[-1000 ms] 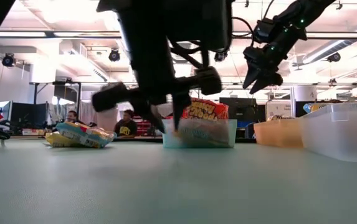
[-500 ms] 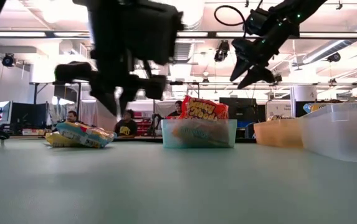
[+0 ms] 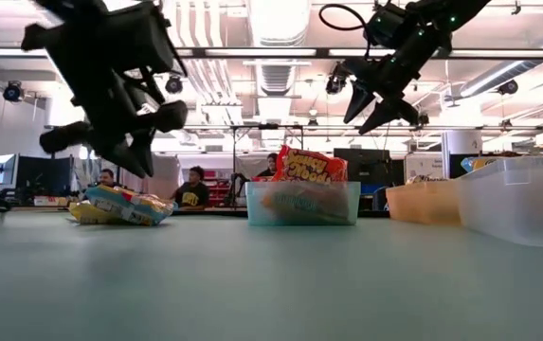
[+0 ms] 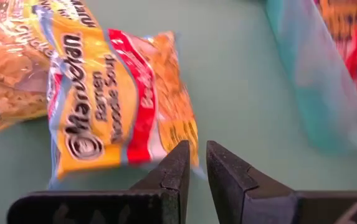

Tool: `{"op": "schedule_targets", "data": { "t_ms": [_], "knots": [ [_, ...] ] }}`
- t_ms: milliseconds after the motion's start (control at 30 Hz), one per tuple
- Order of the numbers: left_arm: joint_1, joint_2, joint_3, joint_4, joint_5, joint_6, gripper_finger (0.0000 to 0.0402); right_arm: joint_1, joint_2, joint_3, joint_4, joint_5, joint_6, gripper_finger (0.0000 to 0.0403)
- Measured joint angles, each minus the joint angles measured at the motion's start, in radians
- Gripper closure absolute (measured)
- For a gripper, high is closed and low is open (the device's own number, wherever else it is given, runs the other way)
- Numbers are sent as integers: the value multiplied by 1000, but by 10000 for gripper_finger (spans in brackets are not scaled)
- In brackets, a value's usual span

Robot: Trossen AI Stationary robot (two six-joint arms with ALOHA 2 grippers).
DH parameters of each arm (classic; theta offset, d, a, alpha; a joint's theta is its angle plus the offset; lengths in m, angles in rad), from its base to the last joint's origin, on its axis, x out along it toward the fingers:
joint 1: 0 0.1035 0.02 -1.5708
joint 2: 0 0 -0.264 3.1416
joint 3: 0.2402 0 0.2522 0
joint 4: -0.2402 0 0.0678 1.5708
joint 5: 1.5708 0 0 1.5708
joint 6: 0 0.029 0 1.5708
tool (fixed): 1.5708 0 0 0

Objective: Sort Maruchan noodles
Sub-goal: Put the blue noodle pack into the transparent bin

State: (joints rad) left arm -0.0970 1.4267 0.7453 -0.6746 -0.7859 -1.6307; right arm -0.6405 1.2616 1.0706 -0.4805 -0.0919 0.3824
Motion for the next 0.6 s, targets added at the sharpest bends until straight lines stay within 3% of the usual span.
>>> {"op": "schedule_targets", "data": {
  "t_ms": [267,467,600],
  "knots": [
    [121,-122,-131,175,-1,32,364,55,0,-6,0,84,73,187],
    [204,-115,-128,279,81,253,364,83,0,-23,0,124,89,187],
    [246,-75,-109,286,124,309,364,89,0,-42,0,130,132,187]
  ]
}}
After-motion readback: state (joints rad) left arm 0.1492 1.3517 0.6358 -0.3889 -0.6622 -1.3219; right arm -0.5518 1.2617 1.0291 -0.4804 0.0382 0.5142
